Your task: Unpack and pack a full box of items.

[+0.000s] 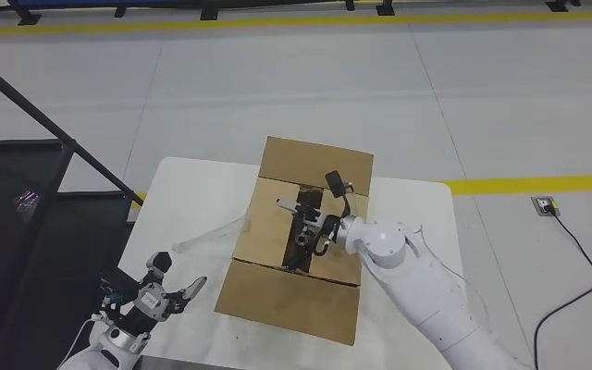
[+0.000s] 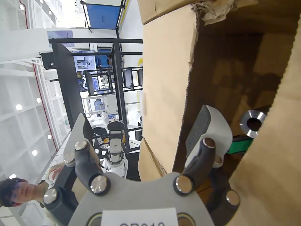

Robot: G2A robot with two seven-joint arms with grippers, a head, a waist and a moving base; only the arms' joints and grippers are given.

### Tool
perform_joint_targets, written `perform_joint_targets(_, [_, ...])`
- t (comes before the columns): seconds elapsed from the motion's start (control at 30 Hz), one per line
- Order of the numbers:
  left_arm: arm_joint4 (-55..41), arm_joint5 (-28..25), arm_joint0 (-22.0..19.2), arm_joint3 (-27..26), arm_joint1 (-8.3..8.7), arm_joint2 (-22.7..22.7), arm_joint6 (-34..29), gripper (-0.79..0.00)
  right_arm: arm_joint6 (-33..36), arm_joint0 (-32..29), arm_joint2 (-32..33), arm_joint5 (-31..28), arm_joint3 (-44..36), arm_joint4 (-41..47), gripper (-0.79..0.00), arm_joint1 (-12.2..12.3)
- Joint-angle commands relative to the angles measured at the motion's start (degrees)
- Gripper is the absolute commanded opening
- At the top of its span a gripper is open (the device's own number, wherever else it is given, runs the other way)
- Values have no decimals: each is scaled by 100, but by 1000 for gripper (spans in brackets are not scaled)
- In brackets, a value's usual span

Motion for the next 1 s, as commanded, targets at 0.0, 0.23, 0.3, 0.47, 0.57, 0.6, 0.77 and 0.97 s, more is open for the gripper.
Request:
perform_joint_targets(0.0, [1,-13,-11,18,3,10,-15,0,119,72,-14,-104,206,185,0,-44])
perform_joint_targets(0.23, [118,-96,-51,14,22,69,-153,0,362,307,-50,-577,844,729,0,-215])
perform_joint_targets(0.3, [161,-100,-64,-3,26,99,-202,0,604,337,11,-797,954,998,0,-243])
perform_joint_targets(0.47, [279,-35,-144,-77,32,210,-380,0,940,425,124,-1099,1132,1365,0,-293])
perform_joint_targets(0.57, [423,128,-247,-160,30,332,-591,0,899,471,114,-1170,1127,1386,0,-334])
perform_joint_targets(0.6, [469,202,-286,-178,28,375,-660,0,878,476,105,-1202,1112,1381,0,-347])
perform_joint_targets(0.77, [653,377,-541,-256,18,651,-952,0,871,467,93,-1375,977,1425,0,-404])
perform_joint_targets(0.97, [856,662,-889,-270,-7,1008,-1219,0,879,479,70,-1507,816,1432,0,-466])
